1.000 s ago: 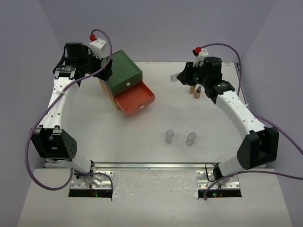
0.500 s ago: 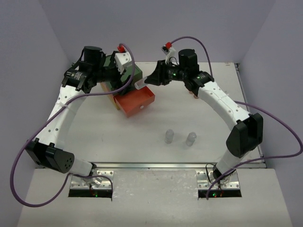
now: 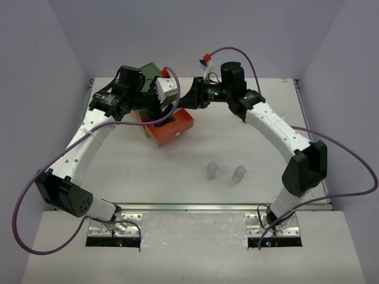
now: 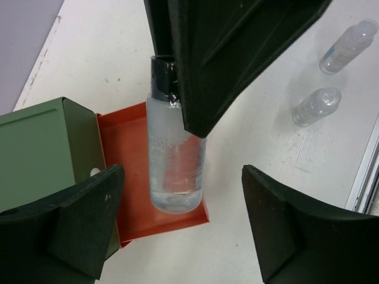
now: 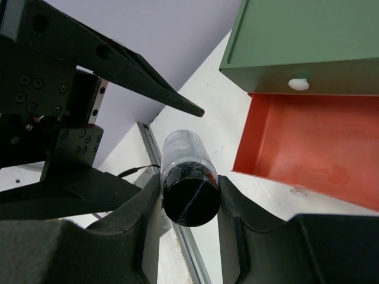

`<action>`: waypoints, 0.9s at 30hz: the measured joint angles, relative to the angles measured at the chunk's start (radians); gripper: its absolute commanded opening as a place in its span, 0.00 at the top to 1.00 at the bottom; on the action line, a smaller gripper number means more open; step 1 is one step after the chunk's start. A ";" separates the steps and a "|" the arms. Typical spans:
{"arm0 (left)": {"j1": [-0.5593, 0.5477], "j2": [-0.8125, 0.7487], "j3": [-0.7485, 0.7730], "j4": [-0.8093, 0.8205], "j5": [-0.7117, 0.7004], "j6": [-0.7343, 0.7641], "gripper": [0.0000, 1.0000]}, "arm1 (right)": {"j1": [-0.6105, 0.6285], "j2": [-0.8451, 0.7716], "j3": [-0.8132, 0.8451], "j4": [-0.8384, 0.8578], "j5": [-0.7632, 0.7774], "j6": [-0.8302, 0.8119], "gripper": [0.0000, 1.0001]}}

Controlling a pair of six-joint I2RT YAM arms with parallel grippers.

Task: Organize the makeup

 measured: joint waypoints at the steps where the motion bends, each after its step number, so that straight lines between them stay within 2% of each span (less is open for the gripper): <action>1: -0.002 0.001 0.000 0.006 -0.006 -0.005 0.30 | 0.003 0.000 0.000 -0.001 0.000 -0.002 1.00; 3: -0.005 0.003 0.000 0.017 -0.016 -0.012 0.42 | 0.010 0.000 0.000 -0.001 0.000 -0.003 1.00; 6: -0.011 0.007 0.000 0.031 -0.030 -0.025 0.55 | 0.017 0.000 0.000 -0.002 -0.004 -0.003 1.00; 10: -0.021 0.014 -0.001 0.033 -0.047 -0.042 0.89 | 0.018 0.000 -0.003 0.002 0.000 -0.004 1.00; 11: -0.023 0.016 -0.001 0.033 -0.051 -0.042 0.97 | 0.017 0.000 -0.004 0.005 0.002 -0.004 0.98; 12: -0.024 0.017 -0.002 0.035 -0.056 -0.050 1.00 | 0.016 0.000 -0.007 0.007 0.003 -0.004 0.97; 13: -0.027 0.018 -0.002 0.033 -0.064 -0.058 1.00 | 0.016 0.000 -0.010 0.008 0.004 -0.003 0.75; 14: -0.028 0.019 -0.002 0.032 -0.072 -0.064 1.00 | 0.017 0.000 -0.012 0.009 0.006 -0.004 0.49; 15: -0.028 0.020 -0.003 0.032 -0.080 -0.070 1.00 | 0.017 0.000 -0.014 0.010 0.008 -0.004 0.36; 16: -0.029 0.024 -0.003 0.034 -0.100 -0.086 1.00 | 0.017 0.000 -0.015 0.007 0.015 -0.010 0.11; 17: -0.030 0.029 -0.003 0.040 -0.127 -0.098 1.00 | 0.017 0.000 -0.015 -0.001 0.029 -0.015 0.01; 23: -0.027 0.123 -0.004 0.059 -0.338 -0.189 1.00 | -0.019 -0.048 -0.097 -0.073 0.235 -0.029 0.01; 27: -0.027 0.179 -0.042 0.088 -0.412 -0.238 1.00 | -0.091 -0.145 -0.212 -0.130 0.431 -0.055 0.01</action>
